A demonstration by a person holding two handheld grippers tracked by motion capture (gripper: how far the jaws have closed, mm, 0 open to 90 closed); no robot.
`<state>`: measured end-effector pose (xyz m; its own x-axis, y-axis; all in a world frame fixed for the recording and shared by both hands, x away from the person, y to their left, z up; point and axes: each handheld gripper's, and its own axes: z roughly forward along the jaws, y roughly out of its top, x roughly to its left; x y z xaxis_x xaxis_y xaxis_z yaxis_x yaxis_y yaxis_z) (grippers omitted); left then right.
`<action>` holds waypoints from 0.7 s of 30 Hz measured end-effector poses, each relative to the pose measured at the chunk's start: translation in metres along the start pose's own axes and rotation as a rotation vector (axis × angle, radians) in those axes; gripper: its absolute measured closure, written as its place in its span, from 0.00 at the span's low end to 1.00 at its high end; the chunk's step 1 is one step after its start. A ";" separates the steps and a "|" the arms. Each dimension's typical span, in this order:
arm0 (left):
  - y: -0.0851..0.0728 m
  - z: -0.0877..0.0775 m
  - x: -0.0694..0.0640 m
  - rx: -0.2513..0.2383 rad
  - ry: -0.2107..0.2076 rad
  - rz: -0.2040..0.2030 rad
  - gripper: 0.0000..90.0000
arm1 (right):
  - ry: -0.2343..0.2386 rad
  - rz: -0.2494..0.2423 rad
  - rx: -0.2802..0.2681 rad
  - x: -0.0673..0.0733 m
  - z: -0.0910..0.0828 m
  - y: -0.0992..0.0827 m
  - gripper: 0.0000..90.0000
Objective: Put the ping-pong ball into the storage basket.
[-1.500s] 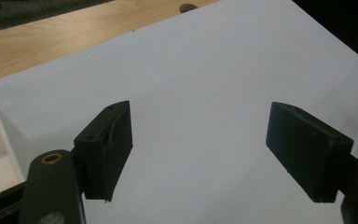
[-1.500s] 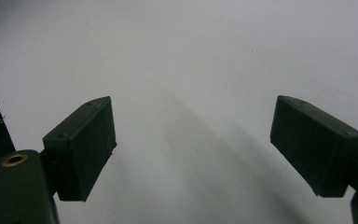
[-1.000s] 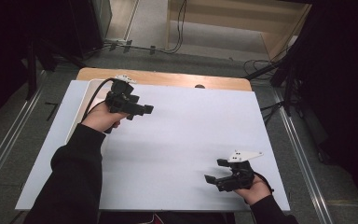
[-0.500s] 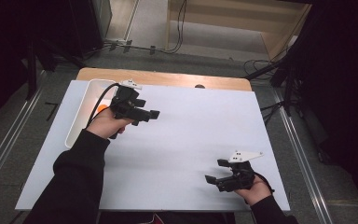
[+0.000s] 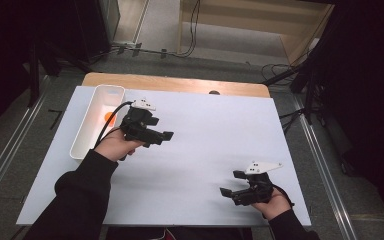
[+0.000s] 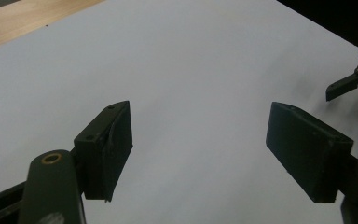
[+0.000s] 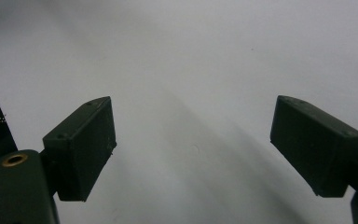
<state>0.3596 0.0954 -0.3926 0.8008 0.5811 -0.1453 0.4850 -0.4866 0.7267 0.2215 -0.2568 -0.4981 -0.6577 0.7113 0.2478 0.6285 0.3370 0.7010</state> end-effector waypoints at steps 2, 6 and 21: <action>-0.001 0.000 -0.003 -0.010 -0.001 0.008 0.26 | -0.001 -0.002 0.001 0.000 0.000 0.000 0.14; -0.006 0.001 -0.007 -0.013 -0.010 0.015 0.26 | 0.000 0.002 0.001 0.000 0.000 0.000 0.14; -0.024 0.001 -0.013 -0.026 -0.021 0.028 0.26 | 0.001 0.002 0.002 0.000 0.000 0.000 0.14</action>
<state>0.3375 0.0987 -0.4089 0.8214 0.5534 -0.1383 0.4527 -0.4851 0.7482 0.2214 -0.2572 -0.4980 -0.6569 0.7115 0.2494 0.6306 0.3371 0.6991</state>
